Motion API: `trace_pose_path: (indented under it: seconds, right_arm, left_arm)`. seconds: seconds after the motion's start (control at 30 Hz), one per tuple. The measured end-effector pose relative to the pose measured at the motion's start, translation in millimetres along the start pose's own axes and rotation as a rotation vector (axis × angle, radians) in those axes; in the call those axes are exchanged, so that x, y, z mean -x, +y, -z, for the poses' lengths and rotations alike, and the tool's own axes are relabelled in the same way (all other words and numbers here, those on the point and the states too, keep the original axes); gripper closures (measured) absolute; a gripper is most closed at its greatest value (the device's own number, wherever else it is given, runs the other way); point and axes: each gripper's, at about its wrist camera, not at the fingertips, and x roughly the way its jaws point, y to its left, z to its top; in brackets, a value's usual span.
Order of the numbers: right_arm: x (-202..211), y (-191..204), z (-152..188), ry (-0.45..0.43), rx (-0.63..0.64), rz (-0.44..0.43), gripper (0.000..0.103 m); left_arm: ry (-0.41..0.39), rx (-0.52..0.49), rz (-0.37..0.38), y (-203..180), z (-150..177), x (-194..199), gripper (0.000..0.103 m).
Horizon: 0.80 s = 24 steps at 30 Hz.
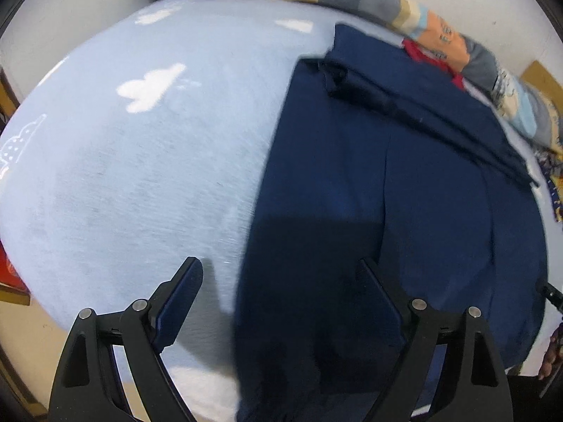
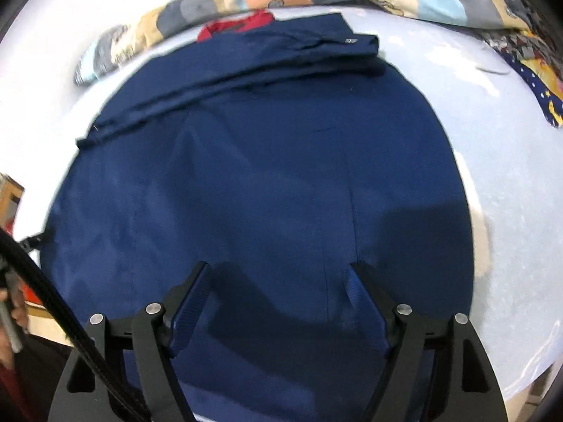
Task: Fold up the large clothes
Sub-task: 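Move both open tools to the jacket hem, then close both tools on the jacket hem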
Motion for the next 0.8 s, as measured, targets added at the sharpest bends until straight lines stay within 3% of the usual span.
trace_pose_path:
  seconds: [0.07,0.23,0.27,0.33,0.5,0.8]
  right_arm:
    - [20,-14,2,-0.042,-0.058,-0.055,0.021]
    - [45,-59,19,-0.083,-0.219,-0.092,0.021]
    - [49,-72,26,-0.082,-0.265,-0.099,0.021]
    - [52,-91,42,-0.065,-0.343,-0.11,0.021]
    - [36,-115,72,0.022,-0.488,-0.165,0.021]
    - [28,-93,90,0.057,-0.462,-0.258,0.02]
  left_arm:
    - [-0.015,0.024,0.009,14,1,10,0.015]
    - [0.026,0.127,0.098,47,6,11,0.016]
    - [0.041,0.13,0.113,47,7,7,0.019]
    - [0.072,0.113,0.13,44,9,0,0.04]
    - [0.135,0.097,0.151,37,19,-11,0.043]
    - [0.219,0.089,0.202,15,51,-18,0.043]
